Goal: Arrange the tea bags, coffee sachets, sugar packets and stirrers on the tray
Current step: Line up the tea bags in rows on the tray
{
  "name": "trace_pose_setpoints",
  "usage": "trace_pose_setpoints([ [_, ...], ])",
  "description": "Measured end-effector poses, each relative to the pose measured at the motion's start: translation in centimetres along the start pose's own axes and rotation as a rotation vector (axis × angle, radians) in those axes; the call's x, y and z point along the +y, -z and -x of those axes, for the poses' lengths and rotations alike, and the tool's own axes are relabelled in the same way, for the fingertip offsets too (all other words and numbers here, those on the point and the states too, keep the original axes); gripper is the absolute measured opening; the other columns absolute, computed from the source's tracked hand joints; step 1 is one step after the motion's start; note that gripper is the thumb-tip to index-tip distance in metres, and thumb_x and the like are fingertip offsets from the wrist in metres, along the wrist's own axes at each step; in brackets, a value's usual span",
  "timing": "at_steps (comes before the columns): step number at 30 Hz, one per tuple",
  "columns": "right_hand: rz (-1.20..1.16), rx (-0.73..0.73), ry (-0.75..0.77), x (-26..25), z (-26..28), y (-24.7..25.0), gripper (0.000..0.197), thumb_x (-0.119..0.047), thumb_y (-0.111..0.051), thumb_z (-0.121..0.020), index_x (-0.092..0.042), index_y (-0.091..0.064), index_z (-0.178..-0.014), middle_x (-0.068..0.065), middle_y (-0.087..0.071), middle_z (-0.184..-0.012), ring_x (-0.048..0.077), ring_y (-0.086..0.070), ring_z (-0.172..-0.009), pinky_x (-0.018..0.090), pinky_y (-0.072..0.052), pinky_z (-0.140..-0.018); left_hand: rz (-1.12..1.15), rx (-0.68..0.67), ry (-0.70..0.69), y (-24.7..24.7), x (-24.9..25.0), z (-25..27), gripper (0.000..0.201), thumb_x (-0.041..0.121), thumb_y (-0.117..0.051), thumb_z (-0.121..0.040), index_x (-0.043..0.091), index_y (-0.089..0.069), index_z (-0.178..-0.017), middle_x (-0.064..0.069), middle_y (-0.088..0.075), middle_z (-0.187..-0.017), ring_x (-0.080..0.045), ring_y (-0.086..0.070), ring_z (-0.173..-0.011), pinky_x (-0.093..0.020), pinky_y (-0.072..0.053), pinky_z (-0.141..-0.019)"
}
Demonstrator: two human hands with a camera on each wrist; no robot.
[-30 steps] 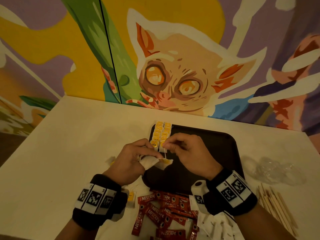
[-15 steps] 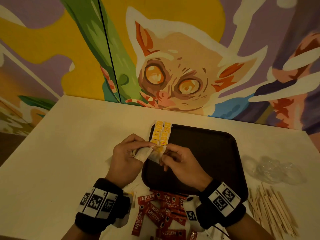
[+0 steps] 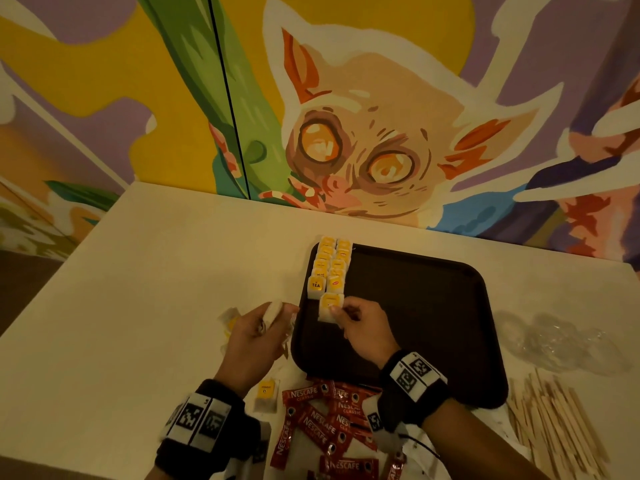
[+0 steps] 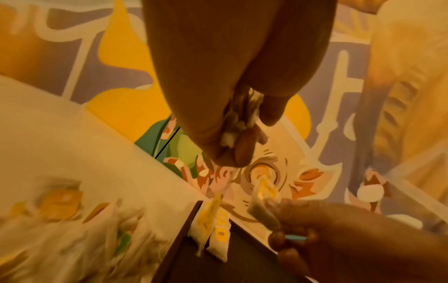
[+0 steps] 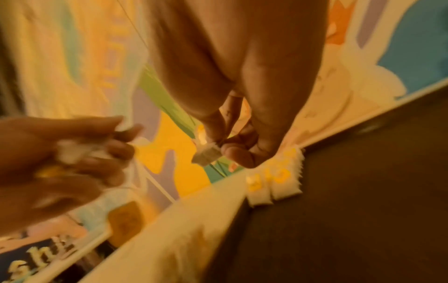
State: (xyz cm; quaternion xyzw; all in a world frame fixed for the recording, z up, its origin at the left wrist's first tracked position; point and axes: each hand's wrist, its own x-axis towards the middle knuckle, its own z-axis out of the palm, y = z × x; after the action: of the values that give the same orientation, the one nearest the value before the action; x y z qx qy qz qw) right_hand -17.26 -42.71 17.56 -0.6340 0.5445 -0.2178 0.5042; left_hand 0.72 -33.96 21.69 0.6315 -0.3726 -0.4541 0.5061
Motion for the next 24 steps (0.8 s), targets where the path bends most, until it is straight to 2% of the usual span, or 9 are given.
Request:
trace_pose_setpoints([
  [3,0.092,0.050,-0.111,2.2,-2.8,0.0,0.011,-0.028,-0.060,-0.096,-0.023,-0.068,-0.092,-0.007,-0.066,-0.085,0.010,-0.063,-0.079,0.030,-0.054,-0.074,0.088,-0.009,0.102,0.2,-0.6,0.1,0.023,0.019,-0.051,-0.098,0.005,-0.069,-0.095,0.002,-0.043,-0.056,-0.016,-0.036,-0.054,-0.026,-0.030,-0.047],
  [5,0.151,0.066,-0.174,3.5,-4.7,-0.1,0.013,-0.028,-0.061,-0.096,-0.018,-0.070,-0.094,0.000,-0.068,-0.090,0.018,-0.066,-0.085,0.036,-0.057,-0.082,0.123,-0.009,0.151,0.2,-0.7,0.1,0.025,0.021,-0.049,-0.099,0.004,-0.068,-0.097,0.005,-0.045,-0.058,-0.014,-0.036,-0.055,-0.027,-0.030,-0.048],
  [9,0.220,0.045,-0.276,5.0,-7.6,-0.9,0.017,-0.030,-0.065,-0.093,-0.017,-0.072,-0.101,0.006,-0.069,-0.103,0.025,-0.065,-0.101,0.042,-0.056,-0.089,0.186,0.003,0.222,0.3,-1.1,-0.4,0.033,0.029,-0.047,-0.099,0.004,-0.068,-0.097,0.007,-0.054,-0.064,-0.012,-0.042,-0.056,-0.026,-0.034,-0.049],
  [13,0.253,0.065,-0.299,5.6,-9.3,-1.9,0.018,-0.029,-0.068,-0.090,-0.017,-0.072,-0.104,0.007,-0.068,-0.107,0.029,-0.063,-0.105,0.046,-0.056,-0.089,0.190,-0.015,0.246,0.2,-1.4,-0.5,0.033,0.029,-0.046,-0.100,0.003,-0.067,-0.096,-0.006,-0.046,-0.071,-0.017,-0.039,-0.058,-0.026,-0.034,-0.046],
  [16,0.259,0.095,-0.279,4.8,-9.6,-2.0,0.017,-0.026,-0.066,-0.092,-0.015,-0.070,-0.104,0.006,-0.069,-0.106,0.028,-0.065,-0.101,0.044,-0.056,-0.088,0.189,-0.031,0.247,0.0,-1.4,-0.5,0.031,0.025,-0.045,-0.100,0.002,-0.066,-0.096,0.000,-0.050,-0.067,-0.014,-0.040,-0.056,-0.026,-0.034,-0.047],
  [18,0.260,0.158,-0.272,4.6,-9.4,-2.0,0.013,-0.022,-0.065,-0.093,-0.014,-0.065,-0.103,0.007,-0.066,-0.107,0.025,-0.064,-0.101,0.035,-0.055,-0.086,0.182,-0.036,0.246,-0.1,-1.5,-0.6,0.031,0.025,-0.045,-0.100,0.002,-0.066,-0.096,0.002,-0.050,-0.065,-0.011,-0.041,-0.054,-0.025,-0.035,-0.046],
  [21,0.279,0.234,-0.255,4.0,-8.6,-1.9,0.023,-0.024,-0.067,-0.091,-0.012,-0.057,-0.109,0.009,-0.062,-0.110,0.019,-0.057,-0.099,0.022,-0.041,-0.072,0.169,-0.034,0.250,-0.1,-1.7,-0.7,0.031,0.025,-0.045,-0.100,0.003,-0.066,-0.096,0.002,-0.050,-0.064,-0.010,-0.042,-0.052,-0.024,-0.035,-0.045],
  [24,0.223,0.188,-0.299,3.7,-8.2,-2.0,0.040,-0.026,-0.073,-0.086,-0.014,-0.049,-0.114,0.009,-0.056,-0.112,0.014,-0.052,-0.091,0.016,-0.034,-0.056,0.163,-0.034,0.262,-0.2,-1.9,-0.9,0.032,0.025,-0.045,-0.101,0.002,-0.066,-0.095,0.002,-0.050,-0.062,-0.009,-0.041,-0.050,-0.023,-0.034,-0.045],
])
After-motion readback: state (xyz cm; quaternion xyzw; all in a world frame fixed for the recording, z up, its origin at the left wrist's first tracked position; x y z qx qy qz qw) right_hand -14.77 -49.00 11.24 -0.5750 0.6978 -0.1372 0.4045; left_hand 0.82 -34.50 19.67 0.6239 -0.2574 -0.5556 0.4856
